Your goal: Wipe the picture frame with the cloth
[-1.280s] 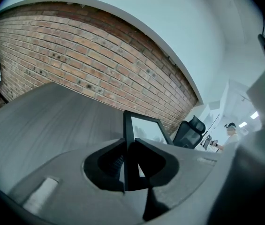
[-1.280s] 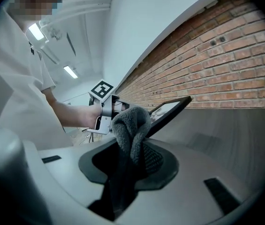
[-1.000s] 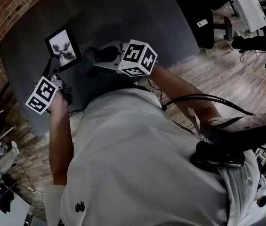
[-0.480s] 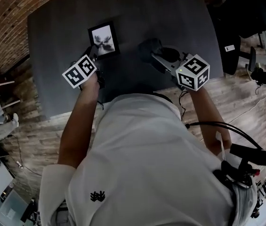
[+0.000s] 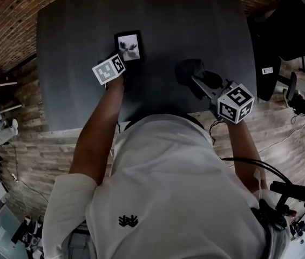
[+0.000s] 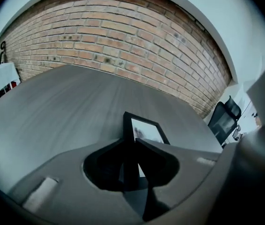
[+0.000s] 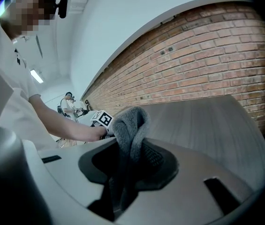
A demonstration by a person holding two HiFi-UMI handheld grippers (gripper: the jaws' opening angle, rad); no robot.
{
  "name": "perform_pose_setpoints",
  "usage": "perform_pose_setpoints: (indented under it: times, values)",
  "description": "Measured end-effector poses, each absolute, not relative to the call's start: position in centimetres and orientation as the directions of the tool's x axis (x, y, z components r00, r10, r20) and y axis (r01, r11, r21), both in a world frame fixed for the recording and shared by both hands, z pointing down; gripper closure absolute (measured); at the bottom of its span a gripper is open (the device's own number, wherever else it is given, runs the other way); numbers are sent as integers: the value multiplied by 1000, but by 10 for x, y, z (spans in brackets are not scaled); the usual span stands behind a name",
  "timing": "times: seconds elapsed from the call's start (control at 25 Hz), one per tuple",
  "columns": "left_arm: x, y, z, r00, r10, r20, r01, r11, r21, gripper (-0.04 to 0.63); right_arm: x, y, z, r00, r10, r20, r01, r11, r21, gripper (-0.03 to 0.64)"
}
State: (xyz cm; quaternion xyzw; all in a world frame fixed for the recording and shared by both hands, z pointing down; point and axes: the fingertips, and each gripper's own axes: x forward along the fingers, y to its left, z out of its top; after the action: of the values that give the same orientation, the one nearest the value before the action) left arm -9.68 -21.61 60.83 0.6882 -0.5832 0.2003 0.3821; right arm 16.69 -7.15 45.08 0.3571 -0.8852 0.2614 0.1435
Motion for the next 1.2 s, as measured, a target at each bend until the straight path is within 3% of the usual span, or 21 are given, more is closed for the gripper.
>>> perform_pose_setpoints:
  times: [0.6, 1.2]
  values:
    - [-99, -232, 629, 158, -612, 775, -986, -49, 162, 515, 179, -88, 467, -747, -510, 426, -662, 632, -403, 509]
    - [-105, -173, 561, 201, -677, 708, -979, -106, 177, 515, 158, -76, 462, -819, -444, 364, -570, 700, -429, 509]
